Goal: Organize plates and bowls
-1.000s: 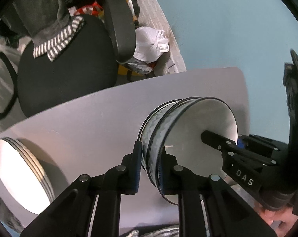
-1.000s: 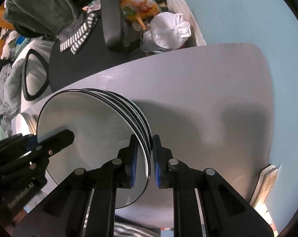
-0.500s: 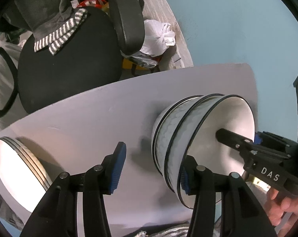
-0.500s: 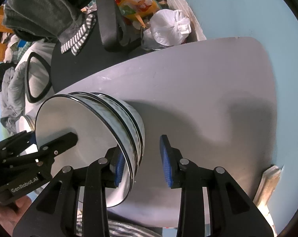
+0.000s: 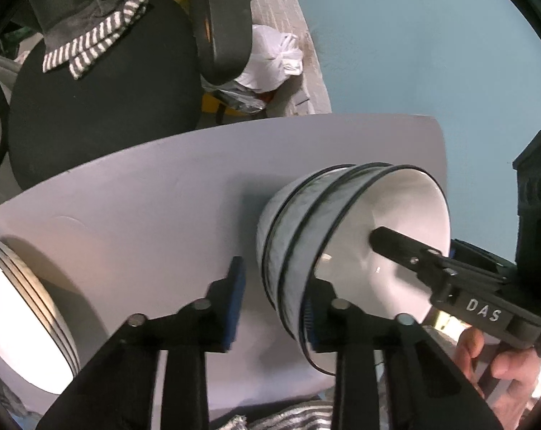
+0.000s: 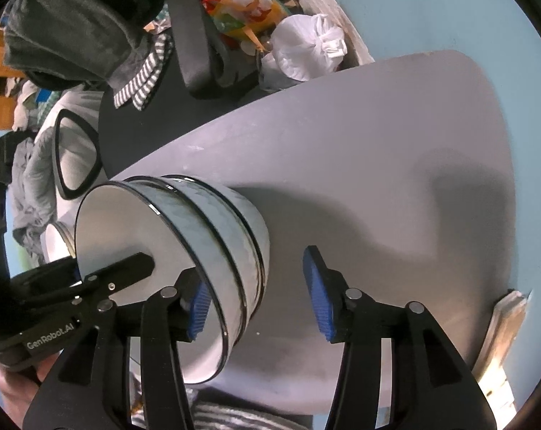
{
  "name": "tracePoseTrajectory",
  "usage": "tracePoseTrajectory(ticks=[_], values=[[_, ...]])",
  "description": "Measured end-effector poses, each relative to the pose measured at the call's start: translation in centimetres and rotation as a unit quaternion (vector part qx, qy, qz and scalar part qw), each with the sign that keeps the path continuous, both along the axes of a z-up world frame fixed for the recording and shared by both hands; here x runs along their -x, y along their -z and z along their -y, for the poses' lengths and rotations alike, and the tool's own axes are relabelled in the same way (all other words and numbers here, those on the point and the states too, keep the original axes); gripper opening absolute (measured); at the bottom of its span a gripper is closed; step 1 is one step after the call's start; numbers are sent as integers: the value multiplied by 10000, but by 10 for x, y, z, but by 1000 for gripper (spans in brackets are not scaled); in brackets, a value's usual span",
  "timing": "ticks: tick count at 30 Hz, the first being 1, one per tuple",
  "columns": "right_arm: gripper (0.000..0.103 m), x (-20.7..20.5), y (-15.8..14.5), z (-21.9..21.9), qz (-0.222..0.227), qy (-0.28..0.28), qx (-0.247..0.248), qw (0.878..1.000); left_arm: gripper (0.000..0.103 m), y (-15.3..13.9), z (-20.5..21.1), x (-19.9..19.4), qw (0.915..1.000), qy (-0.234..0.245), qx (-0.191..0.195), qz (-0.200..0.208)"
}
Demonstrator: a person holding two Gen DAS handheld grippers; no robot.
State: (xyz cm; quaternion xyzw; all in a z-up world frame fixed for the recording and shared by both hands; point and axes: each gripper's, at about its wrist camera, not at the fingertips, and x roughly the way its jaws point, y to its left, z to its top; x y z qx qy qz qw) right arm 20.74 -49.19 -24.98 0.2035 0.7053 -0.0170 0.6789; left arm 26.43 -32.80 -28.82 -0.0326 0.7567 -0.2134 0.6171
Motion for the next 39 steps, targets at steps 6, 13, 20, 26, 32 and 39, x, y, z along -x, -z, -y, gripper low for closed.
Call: tracePoseTrajectory(ticks=[6,13,20,26,32,39], values=[[30,-3,-2,-6,56,-146,-113,9998,21,-1,2,0,10000,34,3,16],[28,-7,-2,-10,-32,-252,-35,9997,21,-2,3,0,10000,4,4,-5],[27,-7,-2,-10,-13,-315,-34,9995,21,-4,2,6,9998,40,-59,164],[25,-6,-3,-10,-23,-467,-78,9989,21,-4,1,6,9998,62,-67,181],[23,-6,-2,-9,-50,-583,-179,9981,21,-3,1,4,9999,80,-36,142],[22,-2,-4,-12,27,-571,-76,9983,21,-6,2,8,9996,114,-86,260]])
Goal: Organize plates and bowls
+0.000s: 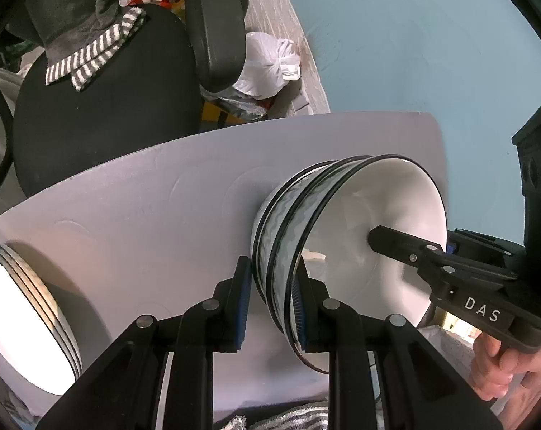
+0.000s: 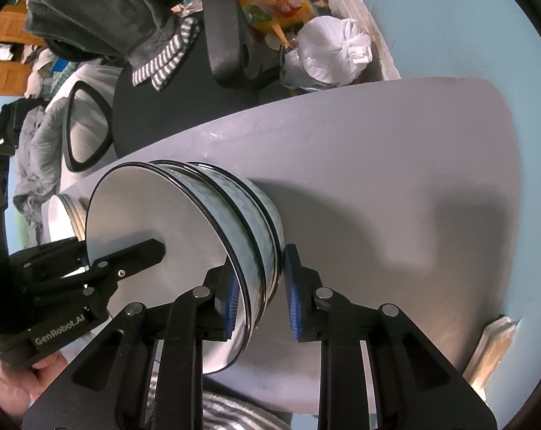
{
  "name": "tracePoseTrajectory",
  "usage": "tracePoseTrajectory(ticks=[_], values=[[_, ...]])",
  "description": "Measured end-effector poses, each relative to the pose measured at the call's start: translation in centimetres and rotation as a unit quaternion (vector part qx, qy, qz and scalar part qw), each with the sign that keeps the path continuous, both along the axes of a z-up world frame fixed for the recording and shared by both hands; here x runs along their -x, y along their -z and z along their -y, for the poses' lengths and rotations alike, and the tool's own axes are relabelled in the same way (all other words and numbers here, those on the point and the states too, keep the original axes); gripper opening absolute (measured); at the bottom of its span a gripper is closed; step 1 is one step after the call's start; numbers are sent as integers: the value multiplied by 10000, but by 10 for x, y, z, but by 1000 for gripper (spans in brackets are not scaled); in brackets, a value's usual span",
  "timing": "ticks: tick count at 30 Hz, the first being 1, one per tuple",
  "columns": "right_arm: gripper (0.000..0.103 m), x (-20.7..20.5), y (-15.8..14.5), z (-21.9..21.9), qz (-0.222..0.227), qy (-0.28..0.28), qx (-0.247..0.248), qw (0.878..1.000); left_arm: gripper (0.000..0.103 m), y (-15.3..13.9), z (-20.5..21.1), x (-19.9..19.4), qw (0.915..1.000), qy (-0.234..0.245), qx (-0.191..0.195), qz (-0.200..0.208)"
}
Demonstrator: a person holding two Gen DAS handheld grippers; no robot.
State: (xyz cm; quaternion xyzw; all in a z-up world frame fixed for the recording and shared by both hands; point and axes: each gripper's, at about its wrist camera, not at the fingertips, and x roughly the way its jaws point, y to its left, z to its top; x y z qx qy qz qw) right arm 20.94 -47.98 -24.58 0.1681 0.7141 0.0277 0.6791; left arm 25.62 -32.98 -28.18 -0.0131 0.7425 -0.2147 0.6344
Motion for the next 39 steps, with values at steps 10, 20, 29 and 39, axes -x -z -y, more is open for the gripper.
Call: tracePoseTrajectory(ticks=[10,20,29,39], values=[[17,4,1,-4,-157,132,-47,9998,21,3,-15,4,9997,-156,22,-198],[17,11,5,-32,-243,-1,-20,9997,21,2,-42,16,9994,-265,-61,-223],[17,19,5,-66,-284,-129,-22,9995,21,-5,-75,29,9991,-360,-86,-193],[17,19,-6,-107,-201,-317,7,9993,21,-25,-122,40,9985,-537,-31,-23]])
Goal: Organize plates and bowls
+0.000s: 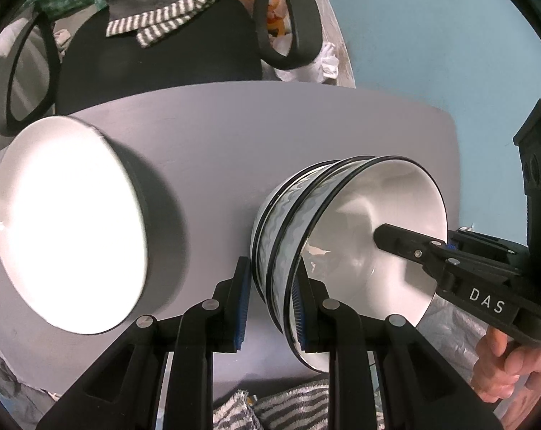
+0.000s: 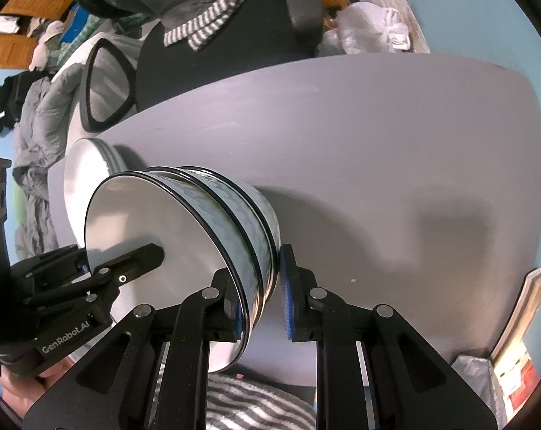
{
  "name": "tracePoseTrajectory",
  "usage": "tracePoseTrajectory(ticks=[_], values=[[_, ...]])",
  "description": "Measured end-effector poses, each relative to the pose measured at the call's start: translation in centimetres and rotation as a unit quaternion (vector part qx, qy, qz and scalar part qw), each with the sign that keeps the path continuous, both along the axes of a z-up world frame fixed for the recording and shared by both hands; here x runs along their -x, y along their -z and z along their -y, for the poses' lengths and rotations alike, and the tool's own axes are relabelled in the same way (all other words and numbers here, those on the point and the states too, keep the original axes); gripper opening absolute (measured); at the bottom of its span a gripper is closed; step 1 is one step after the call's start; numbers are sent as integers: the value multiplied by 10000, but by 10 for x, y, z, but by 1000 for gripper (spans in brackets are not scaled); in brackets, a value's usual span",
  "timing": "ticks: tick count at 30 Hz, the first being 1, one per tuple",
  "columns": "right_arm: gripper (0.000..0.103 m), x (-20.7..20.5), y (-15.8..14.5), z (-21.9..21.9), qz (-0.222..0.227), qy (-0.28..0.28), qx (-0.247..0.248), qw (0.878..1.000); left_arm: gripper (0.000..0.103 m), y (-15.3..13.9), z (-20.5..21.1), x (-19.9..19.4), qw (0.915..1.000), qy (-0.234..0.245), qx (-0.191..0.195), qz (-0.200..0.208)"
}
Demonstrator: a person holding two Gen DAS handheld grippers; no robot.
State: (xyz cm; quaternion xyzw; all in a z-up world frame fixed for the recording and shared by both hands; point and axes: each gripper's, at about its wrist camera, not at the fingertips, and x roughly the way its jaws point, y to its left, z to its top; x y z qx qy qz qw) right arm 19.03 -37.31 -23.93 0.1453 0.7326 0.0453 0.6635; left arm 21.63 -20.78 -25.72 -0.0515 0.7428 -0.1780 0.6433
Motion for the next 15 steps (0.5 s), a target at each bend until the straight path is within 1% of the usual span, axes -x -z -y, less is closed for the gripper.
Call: tracePoseTrajectory(ticks=[10,15], values=[[17,-7,-18,-52,215,-261,34,9994,21,-24,-56,-1,9992,-313,62,231],[17,-11,-25,-81,303,-396,84,9987,21,-28,-83,-2,9986,-447,104,271]])
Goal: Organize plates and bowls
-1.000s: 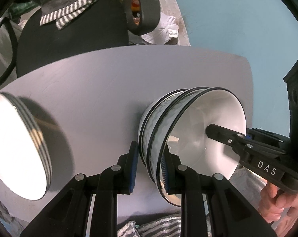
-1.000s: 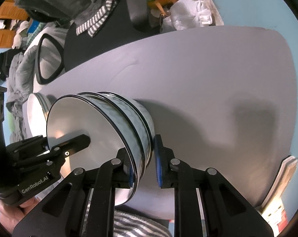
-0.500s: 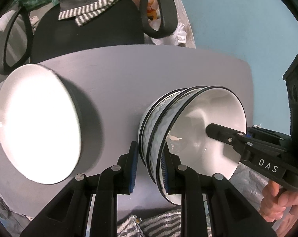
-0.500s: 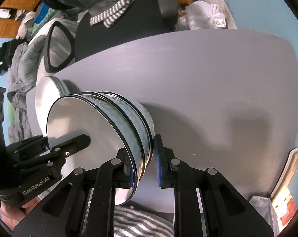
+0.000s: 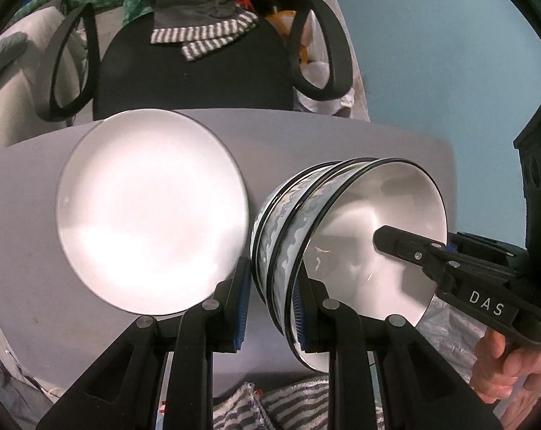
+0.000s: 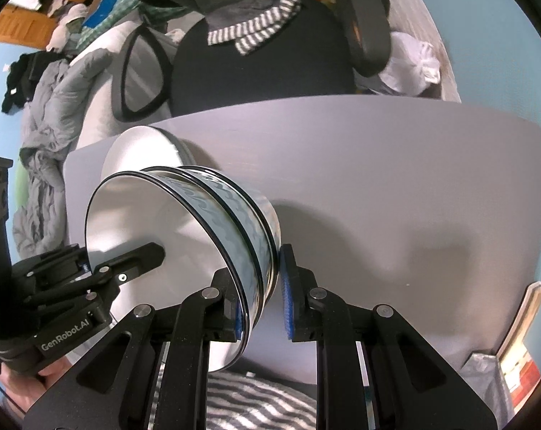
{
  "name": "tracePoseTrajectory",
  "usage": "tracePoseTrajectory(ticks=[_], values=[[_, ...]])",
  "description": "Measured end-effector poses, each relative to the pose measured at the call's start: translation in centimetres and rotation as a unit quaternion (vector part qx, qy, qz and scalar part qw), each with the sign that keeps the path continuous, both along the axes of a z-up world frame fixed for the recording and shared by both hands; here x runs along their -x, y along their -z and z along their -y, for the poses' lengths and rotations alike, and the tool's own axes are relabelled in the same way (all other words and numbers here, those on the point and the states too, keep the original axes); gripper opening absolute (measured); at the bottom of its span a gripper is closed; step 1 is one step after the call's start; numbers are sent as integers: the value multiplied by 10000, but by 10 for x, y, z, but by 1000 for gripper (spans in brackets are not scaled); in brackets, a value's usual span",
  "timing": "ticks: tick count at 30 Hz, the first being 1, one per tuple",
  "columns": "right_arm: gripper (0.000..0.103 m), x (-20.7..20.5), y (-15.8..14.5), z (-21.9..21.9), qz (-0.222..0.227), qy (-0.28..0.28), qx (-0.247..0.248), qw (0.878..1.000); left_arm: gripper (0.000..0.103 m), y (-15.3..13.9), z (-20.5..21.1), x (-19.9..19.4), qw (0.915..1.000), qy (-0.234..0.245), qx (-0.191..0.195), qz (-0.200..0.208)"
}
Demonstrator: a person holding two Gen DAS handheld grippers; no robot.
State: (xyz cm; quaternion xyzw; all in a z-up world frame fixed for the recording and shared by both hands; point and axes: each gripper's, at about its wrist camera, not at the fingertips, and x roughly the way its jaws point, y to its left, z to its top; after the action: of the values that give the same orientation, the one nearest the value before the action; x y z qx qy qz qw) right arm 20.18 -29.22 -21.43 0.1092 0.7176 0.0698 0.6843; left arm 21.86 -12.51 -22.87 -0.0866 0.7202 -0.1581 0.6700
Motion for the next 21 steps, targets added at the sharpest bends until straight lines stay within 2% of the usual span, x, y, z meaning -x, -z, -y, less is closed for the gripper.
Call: tracePoseTrajectory(ticks=[21], values=[[17,-20,10,-83,18,-383,38,9993,21,2,-72,-9,9987,-504,-110,-12]])
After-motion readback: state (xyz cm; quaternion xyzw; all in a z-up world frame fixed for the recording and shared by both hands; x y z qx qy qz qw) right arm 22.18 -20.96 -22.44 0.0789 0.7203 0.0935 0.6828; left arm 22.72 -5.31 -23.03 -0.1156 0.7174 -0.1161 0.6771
